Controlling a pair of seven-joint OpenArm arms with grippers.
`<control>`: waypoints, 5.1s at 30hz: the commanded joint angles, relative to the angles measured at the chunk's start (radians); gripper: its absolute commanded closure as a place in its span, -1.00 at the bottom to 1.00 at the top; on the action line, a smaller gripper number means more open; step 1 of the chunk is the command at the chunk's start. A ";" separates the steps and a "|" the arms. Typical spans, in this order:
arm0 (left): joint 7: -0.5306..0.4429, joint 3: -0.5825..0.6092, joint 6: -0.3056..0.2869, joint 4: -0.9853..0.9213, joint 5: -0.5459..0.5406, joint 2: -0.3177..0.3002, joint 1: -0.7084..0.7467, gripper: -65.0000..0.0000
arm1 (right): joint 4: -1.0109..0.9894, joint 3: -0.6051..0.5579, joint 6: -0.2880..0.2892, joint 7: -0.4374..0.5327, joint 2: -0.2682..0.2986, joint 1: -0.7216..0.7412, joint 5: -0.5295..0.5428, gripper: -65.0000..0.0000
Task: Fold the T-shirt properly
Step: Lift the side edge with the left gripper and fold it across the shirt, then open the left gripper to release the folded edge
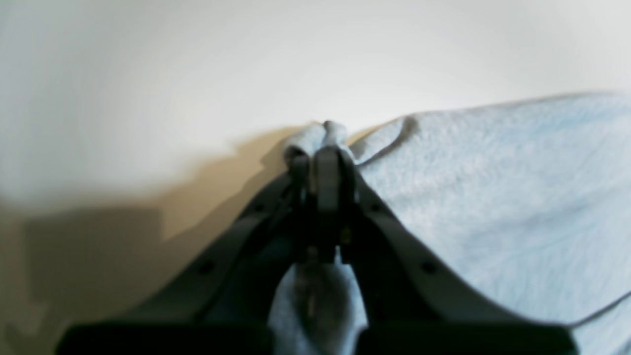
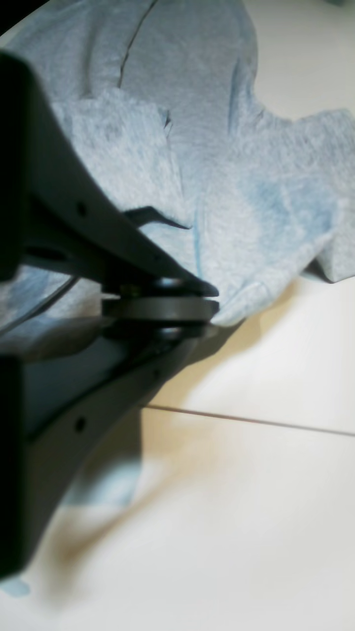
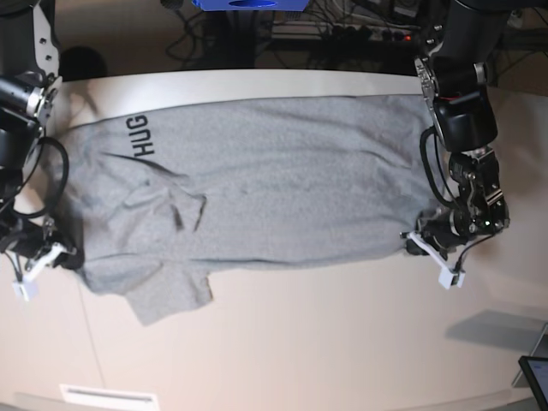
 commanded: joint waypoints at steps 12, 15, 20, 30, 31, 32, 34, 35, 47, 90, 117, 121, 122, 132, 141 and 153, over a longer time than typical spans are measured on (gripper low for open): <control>0.096 0.001 0.008 0.244 0.033 -0.060 0.084 1.00 | 0.069 0.003 0.007 0.001 0.043 0.029 0.024 1.00; 0.096 0.001 0.008 0.276 0.025 -0.065 0.092 1.00 | 0.102 0.003 0.007 -0.019 0.043 0.025 0.026 1.00; 0.116 0.001 0.008 0.327 0.025 -0.065 0.092 1.00 | 0.154 0.003 0.007 -0.024 0.043 0.007 0.029 1.00; 0.259 0.001 0.008 0.517 0.022 -0.054 0.095 1.00 | 0.184 0.007 0.007 -0.057 0.043 -0.005 0.030 1.00; 0.269 0.001 0.008 0.529 0.022 -0.054 0.095 1.00 | 0.194 0.007 0.007 -0.064 0.043 -0.005 0.030 1.00; 0.277 0.001 0.008 0.541 0.022 -0.054 0.103 1.00 | 0.204 0.007 0.007 -0.067 0.043 -0.005 0.030 1.00; 0.291 0.001 0.009 0.568 0.022 -0.054 0.116 1.00 | 0.229 0.009 0.007 -0.087 0.043 -0.007 0.030 1.00; 0.299 0.001 0.009 0.575 0.022 -0.054 0.126 1.00 | 0.240 0.009 0.007 -0.099 0.043 -0.007 0.030 1.00; 0.343 0.001 0.008 0.761 0.022 -0.060 0.238 1.00 | 0.349 0.089 0.007 -0.206 0.038 -0.040 0.032 1.00; 0.392 0.142 -0.055 0.931 0.021 -0.049 0.525 1.00 | 0.464 0.277 0.007 -0.363 -0.006 -0.269 0.029 1.00; 0.440 0.207 -0.057 0.931 0.030 -0.119 0.575 1.00 | 0.465 0.276 0.007 -0.354 -0.026 -0.327 0.022 1.00; 0.440 0.207 -0.057 0.931 0.032 -0.119 0.575 1.00 | 0.464 0.276 0.007 -0.347 -0.026 -0.338 0.022 1.00; 0.440 0.207 -0.057 0.931 0.032 -0.119 0.575 1.00 | 0.464 0.276 0.007 -0.340 -0.026 -0.347 0.022 1.00; 0.440 0.211 -0.057 0.936 0.021 -0.171 0.577 0.52 | 0.462 0.276 0.007 -0.311 -0.026 -0.360 0.022 0.99; 0.440 0.201 -0.057 1.008 0.021 -0.221 0.632 0.17 | 0.464 0.277 -0.069 -0.308 -0.026 -0.355 0.030 0.99; 0.440 0.198 -0.058 1.039 0.021 -0.246 0.699 0.18 | 0.464 0.277 -0.101 -0.298 -0.028 -0.355 0.026 0.99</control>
